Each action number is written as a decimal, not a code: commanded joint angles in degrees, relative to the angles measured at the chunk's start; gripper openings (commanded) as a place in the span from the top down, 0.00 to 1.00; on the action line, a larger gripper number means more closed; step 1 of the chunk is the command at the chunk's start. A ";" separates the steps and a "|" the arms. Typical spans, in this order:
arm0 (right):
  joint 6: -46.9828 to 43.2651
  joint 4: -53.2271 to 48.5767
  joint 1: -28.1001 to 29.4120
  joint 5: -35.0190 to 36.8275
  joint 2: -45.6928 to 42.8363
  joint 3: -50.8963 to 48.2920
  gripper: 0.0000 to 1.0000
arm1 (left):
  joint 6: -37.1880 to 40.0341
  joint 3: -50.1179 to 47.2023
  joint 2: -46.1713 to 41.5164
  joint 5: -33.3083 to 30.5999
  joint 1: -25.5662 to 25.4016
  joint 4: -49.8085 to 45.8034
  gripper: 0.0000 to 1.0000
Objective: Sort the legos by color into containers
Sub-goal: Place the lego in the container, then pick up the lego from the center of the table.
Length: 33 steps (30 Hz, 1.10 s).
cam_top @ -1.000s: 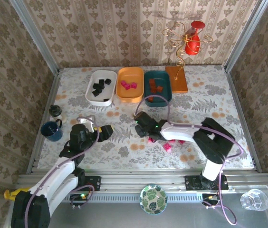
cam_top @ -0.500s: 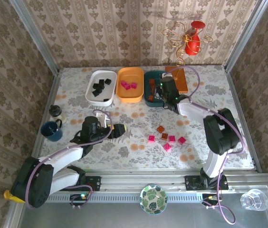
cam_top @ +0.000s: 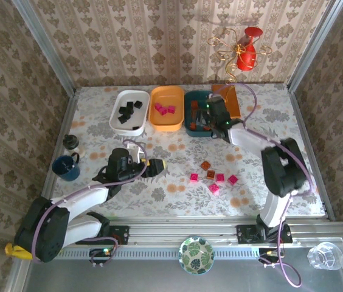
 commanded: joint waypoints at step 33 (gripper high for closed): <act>-3.72 -8.25 11.21 5.37 -2.53 -19.65 0.48 | 0.16 2.80 11.43 0.29 -1.43 7.68 0.12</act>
